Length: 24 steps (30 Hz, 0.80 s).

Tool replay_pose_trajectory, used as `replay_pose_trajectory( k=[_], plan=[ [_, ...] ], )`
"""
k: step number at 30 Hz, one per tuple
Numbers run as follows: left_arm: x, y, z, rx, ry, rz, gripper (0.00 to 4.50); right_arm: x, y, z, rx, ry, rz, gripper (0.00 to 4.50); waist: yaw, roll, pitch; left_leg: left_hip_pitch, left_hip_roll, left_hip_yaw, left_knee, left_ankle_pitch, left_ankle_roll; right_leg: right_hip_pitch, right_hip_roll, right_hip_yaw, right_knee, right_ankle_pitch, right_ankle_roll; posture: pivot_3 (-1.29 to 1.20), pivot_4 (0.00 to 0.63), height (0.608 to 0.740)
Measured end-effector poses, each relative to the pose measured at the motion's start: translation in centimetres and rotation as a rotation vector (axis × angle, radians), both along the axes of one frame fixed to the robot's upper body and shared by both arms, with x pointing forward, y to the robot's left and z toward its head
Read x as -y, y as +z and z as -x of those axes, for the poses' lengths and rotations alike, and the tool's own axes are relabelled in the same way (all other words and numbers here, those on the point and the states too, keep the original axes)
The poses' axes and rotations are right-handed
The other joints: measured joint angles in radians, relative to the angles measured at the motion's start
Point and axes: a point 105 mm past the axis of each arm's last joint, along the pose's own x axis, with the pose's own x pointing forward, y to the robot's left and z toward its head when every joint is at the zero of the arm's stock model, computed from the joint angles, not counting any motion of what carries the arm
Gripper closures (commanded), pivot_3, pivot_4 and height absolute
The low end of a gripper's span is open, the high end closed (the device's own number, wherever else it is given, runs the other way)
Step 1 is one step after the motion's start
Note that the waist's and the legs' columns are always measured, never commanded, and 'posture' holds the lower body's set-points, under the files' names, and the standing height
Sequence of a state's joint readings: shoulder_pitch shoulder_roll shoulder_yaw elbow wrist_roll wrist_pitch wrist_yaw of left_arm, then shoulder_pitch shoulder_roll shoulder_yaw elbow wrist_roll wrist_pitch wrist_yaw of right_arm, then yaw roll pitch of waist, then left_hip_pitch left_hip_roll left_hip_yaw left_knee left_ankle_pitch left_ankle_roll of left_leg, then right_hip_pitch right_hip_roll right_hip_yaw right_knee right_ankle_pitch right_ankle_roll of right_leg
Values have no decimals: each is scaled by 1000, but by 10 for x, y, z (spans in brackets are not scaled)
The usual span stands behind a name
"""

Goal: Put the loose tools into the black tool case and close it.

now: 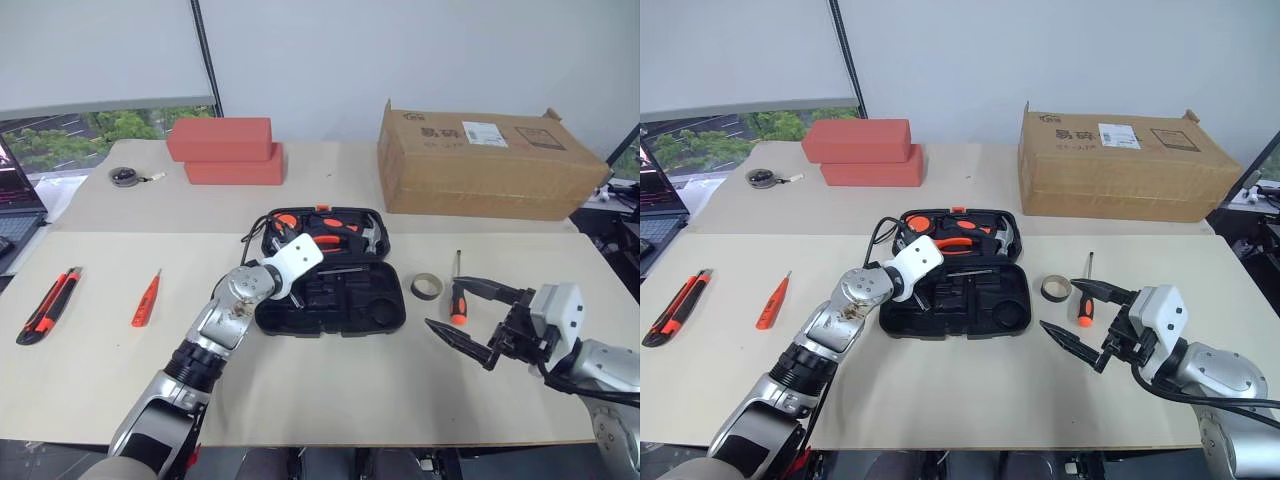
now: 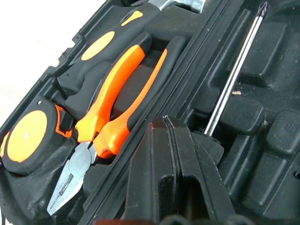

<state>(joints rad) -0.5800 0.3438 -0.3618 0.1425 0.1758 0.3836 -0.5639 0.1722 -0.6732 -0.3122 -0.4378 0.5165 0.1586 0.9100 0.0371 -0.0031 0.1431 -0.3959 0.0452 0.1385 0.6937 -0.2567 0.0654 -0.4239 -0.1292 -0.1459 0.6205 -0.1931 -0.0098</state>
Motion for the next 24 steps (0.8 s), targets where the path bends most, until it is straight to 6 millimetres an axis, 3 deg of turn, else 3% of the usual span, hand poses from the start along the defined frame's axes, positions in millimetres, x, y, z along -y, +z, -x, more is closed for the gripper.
replay_pose_trajectory(
  k=[11,24],
  plan=[
    [15,-15,-2,40,-74,-70,4475,-3,-3,0,-5,4,-10,0,18,5,-17,3,-2,-1,0,-4,5,3,-3,-1,-9,-1,-1,0,150,712],
    [22,-19,-2,120,-151,-176,4475,0,-7,0,-12,0,-12,0,32,5,-25,4,-2,-1,0,-5,6,3,-9,-1,-10,-2,-1,0,150,712]
  ],
)
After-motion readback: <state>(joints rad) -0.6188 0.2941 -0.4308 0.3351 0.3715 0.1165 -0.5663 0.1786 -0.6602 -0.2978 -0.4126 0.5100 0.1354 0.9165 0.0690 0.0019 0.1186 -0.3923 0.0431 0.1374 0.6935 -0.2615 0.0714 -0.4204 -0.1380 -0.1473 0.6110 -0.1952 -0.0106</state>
